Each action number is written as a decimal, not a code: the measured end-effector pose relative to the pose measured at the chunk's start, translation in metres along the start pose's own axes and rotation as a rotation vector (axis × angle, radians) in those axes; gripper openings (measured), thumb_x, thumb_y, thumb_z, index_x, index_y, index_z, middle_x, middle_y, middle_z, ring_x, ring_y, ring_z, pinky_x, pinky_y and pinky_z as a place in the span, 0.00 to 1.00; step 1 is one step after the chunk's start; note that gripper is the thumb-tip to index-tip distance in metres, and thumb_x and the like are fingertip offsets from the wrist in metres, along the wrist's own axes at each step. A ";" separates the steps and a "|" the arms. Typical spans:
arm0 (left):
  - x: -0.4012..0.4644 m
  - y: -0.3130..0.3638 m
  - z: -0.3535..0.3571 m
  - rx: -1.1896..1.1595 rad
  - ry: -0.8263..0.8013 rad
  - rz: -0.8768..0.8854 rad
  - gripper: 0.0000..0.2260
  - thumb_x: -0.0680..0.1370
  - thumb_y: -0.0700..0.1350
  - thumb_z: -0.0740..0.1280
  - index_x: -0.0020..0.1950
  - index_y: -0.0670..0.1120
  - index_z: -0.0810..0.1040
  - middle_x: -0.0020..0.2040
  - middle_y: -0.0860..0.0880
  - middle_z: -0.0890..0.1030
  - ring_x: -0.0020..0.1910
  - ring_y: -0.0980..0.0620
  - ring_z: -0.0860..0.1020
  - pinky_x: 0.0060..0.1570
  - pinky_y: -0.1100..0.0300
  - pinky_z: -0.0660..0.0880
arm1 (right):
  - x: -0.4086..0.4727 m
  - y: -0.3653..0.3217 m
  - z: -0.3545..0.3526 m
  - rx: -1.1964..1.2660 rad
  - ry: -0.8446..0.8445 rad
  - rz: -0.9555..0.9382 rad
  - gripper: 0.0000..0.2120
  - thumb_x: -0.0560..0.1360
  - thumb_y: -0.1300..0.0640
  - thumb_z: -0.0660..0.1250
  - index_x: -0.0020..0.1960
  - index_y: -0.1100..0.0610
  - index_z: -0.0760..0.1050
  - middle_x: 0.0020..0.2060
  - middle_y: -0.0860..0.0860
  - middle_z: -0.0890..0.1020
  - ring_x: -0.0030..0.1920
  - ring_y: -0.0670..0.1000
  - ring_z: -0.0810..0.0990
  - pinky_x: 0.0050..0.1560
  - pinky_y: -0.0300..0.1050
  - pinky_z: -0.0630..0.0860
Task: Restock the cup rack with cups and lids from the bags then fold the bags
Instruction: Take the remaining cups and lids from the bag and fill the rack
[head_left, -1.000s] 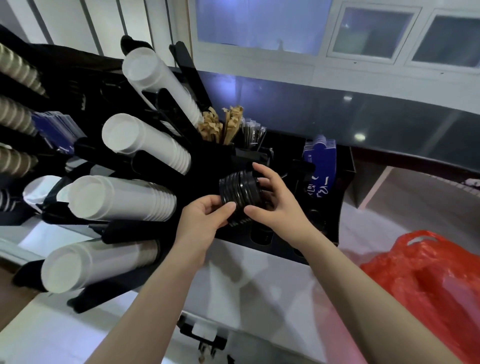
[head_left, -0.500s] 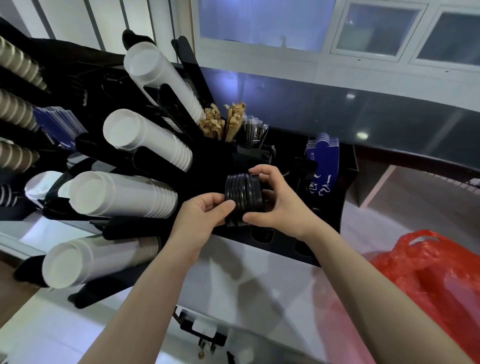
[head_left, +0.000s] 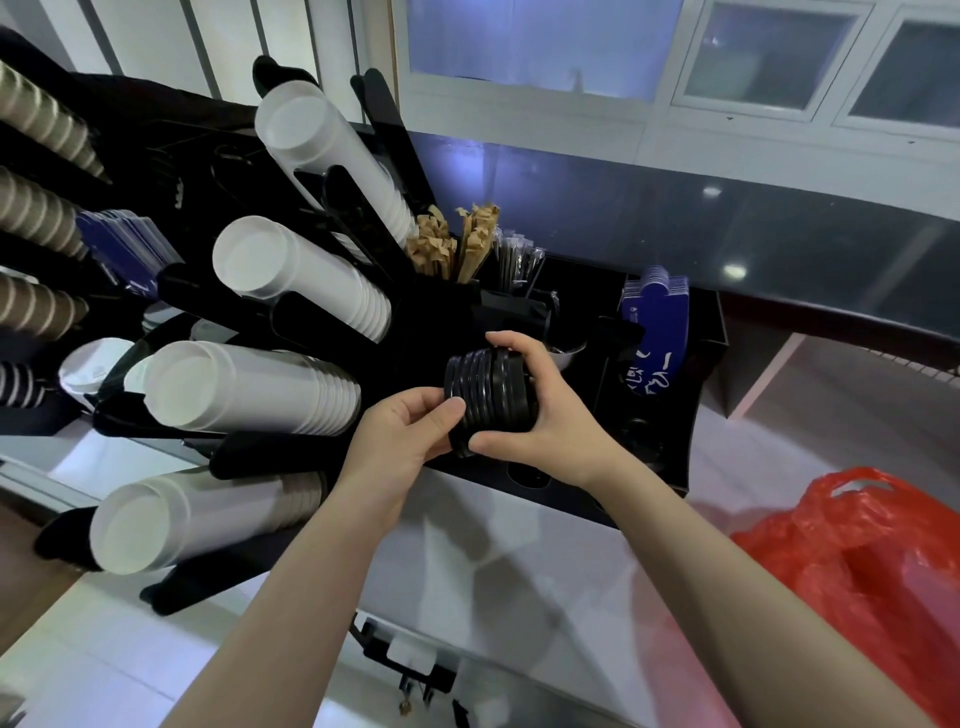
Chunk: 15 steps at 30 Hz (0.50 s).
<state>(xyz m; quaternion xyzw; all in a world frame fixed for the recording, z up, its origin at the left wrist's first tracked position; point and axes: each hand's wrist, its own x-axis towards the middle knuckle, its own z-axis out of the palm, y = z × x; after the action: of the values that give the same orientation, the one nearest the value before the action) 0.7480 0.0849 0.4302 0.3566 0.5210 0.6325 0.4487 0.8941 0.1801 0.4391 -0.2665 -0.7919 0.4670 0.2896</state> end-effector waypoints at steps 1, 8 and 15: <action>0.000 -0.001 0.000 -0.001 0.006 -0.002 0.10 0.78 0.39 0.64 0.42 0.47 0.83 0.42 0.45 0.85 0.42 0.50 0.83 0.44 0.61 0.78 | 0.001 0.000 0.001 -0.012 0.007 -0.009 0.42 0.61 0.52 0.79 0.70 0.45 0.63 0.64 0.53 0.69 0.65 0.53 0.72 0.65 0.58 0.71; 0.001 -0.004 -0.006 0.000 0.010 -0.009 0.07 0.78 0.40 0.64 0.46 0.45 0.82 0.45 0.44 0.85 0.45 0.48 0.83 0.46 0.60 0.78 | 0.003 -0.002 0.004 -0.040 0.020 -0.040 0.40 0.60 0.55 0.79 0.68 0.49 0.64 0.62 0.53 0.70 0.62 0.53 0.73 0.63 0.58 0.71; 0.005 -0.003 -0.010 0.044 -0.040 0.028 0.11 0.78 0.40 0.65 0.44 0.52 0.84 0.45 0.47 0.85 0.45 0.51 0.83 0.46 0.61 0.78 | 0.009 -0.003 0.003 -0.082 -0.040 -0.045 0.43 0.61 0.58 0.81 0.70 0.48 0.62 0.63 0.54 0.70 0.63 0.54 0.73 0.64 0.57 0.71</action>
<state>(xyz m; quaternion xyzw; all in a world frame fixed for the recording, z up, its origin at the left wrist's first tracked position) 0.7379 0.0861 0.4252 0.3863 0.5208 0.6199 0.4419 0.8859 0.1833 0.4425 -0.2507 -0.8218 0.4329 0.2729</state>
